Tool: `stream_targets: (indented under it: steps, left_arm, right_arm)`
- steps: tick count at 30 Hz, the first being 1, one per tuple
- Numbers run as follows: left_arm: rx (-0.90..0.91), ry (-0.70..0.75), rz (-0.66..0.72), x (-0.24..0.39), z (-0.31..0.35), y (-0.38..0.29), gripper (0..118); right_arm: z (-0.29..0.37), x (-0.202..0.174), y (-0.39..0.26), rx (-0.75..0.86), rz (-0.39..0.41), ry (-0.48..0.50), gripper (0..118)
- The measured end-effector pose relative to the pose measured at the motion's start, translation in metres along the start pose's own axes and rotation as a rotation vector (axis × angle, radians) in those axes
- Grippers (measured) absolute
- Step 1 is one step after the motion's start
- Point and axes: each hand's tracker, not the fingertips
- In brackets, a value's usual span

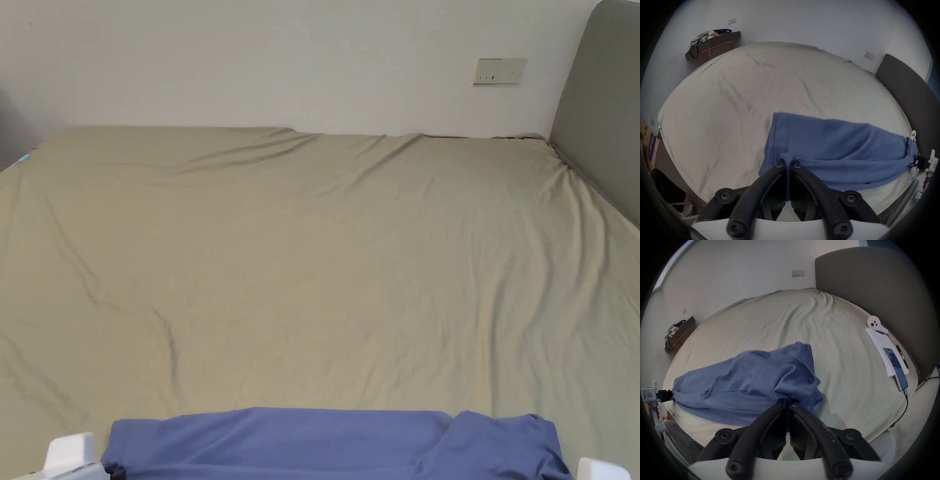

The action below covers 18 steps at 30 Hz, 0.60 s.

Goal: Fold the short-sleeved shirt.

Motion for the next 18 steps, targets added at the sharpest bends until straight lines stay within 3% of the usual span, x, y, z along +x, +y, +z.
stream_targets:
  steps: [4, 5, 6, 7, 8, 11, 12, 18]
  left_arm:
    - [-0.009, 0.014, -0.003, 0.002, -0.004, -0.003, 8]
    - [0.002, 0.02, 0.004, 0.003, -0.002, -0.001, 14]
    - [0.011, 0.023, 0.007, 0.004, 0.001, 0.002, 34]
    - [0.013, 0.025, 0.007, 0.006, 0.005, 0.005, 34]
    - [0.017, 0.029, 0.011, 0.009, 0.012, 0.008, 41]
    - [0.129, -0.021, 0.007, 0.021, 0.04, 0.027, 102]
    - [0.209, -0.044, -0.009, 0.032, 0.06, 0.034, 110]
    - [0.609, -0.076, -0.103, 0.082, 0.136, 0.077, 108]
  right_arm:
    - [0.002, -0.007, 0.001, -0.009, -0.009, -0.023, 7]
    - [0.005, -0.009, 0.003, -0.001, -0.004, -0.027, 16]
    - [0.011, -0.01, 0.005, 0.017, 0.007, -0.019, 37]
    - [0.017, -0.013, 0.009, 0.029, 0.014, -0.016, 37]
    - [0.024, -0.017, 0.014, 0.047, 0.024, -0.021, 43]
    - [0.048, -0.028, 0.039, 0.154, 0.054, -0.032, 90]
    - [0.06, -0.035, 0.049, 0.219, 0.06, -0.03, 102]
    - [0.125, -0.084, 0.102, 0.57, 0.12, -0.012, 103]
